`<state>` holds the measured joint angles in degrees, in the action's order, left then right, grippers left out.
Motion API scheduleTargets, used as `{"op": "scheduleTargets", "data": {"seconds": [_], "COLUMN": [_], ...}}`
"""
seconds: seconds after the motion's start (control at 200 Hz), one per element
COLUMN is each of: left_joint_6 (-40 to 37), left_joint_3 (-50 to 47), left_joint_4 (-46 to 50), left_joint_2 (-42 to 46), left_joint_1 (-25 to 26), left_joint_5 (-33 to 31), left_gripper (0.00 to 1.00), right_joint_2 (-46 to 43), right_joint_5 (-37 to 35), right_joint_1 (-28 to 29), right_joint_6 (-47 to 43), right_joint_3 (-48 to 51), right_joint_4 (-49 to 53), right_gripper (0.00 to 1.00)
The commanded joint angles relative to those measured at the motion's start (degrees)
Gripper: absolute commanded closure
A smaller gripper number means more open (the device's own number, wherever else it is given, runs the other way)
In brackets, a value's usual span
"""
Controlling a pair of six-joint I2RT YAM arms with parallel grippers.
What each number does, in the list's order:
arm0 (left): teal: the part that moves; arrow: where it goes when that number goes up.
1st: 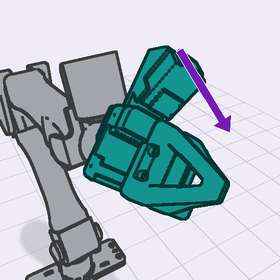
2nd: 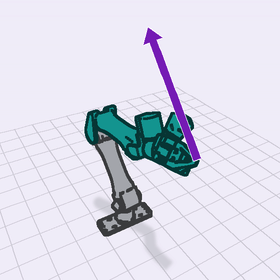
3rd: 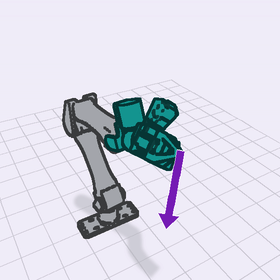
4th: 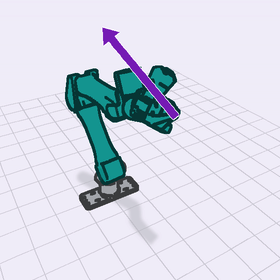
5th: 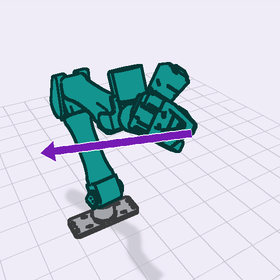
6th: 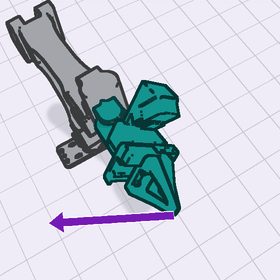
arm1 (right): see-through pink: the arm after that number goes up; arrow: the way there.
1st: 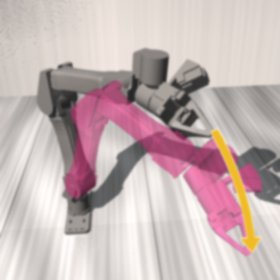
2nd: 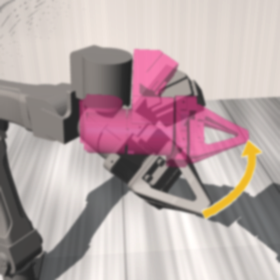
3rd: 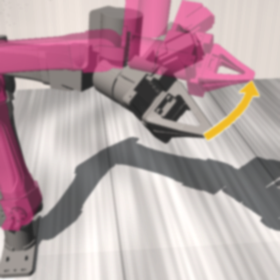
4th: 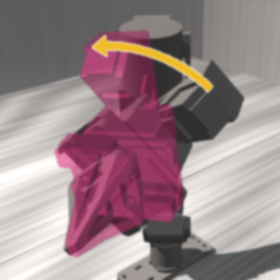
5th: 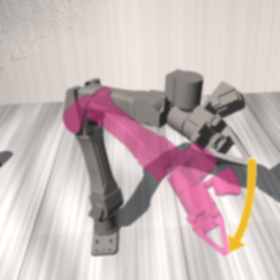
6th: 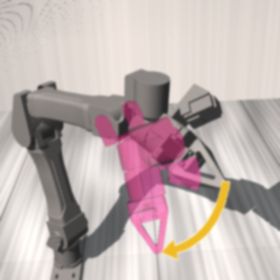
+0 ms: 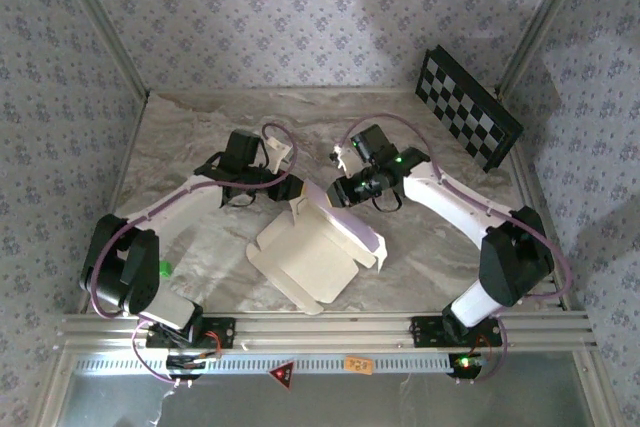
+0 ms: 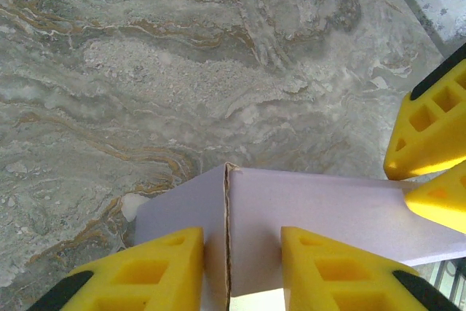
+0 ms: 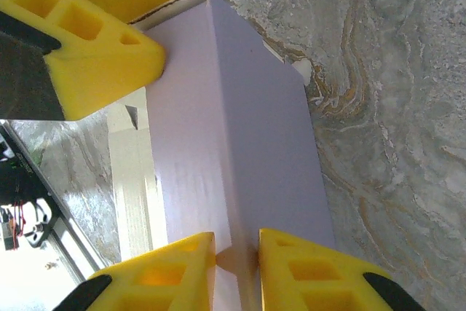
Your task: Fold the paper box
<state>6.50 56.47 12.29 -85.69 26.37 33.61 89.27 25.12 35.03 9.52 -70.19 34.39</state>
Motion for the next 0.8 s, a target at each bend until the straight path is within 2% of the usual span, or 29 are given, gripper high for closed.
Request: {"op": "scheduleTargets", "data": {"seconds": [0.0,0.255,0.455,0.575,0.795], "left_joint_6": [-0.6,-2.7,-6.6,-8.1,-10.2], "left_joint_3": [0.7,0.2,-3.4,-7.9,-16.6], "left_joint_4": [3.7,4.3,3.4,0.0,-12.9], "left_joint_2": [-0.5,6.3,12.8,14.4,13.9], "left_joint_1": [0.2,0.0,-0.8,-1.9,-2.1], "left_joint_5": [-3.6,-6.9,-14.3,-18.6,-16.6], "left_gripper": [0.67,0.60,0.59,0.60,0.60], "right_joint_2": [-0.5,-0.2,-0.5,-0.7,-0.9], "right_joint_5": [0.3,-0.3,-1.0,-1.3,-1.5], "right_joint_1": [0.0,0.0,0.0,0.0,0.1], "right_joint_6": [0.5,0.7,0.5,0.6,0.8], "right_joint_3": [1.1,1.4,1.3,1.4,1.4], "right_joint_4": [1.8,1.6,2.1,1.9,1.9], "right_gripper": [0.78,0.79,0.79,0.79,0.79]}}
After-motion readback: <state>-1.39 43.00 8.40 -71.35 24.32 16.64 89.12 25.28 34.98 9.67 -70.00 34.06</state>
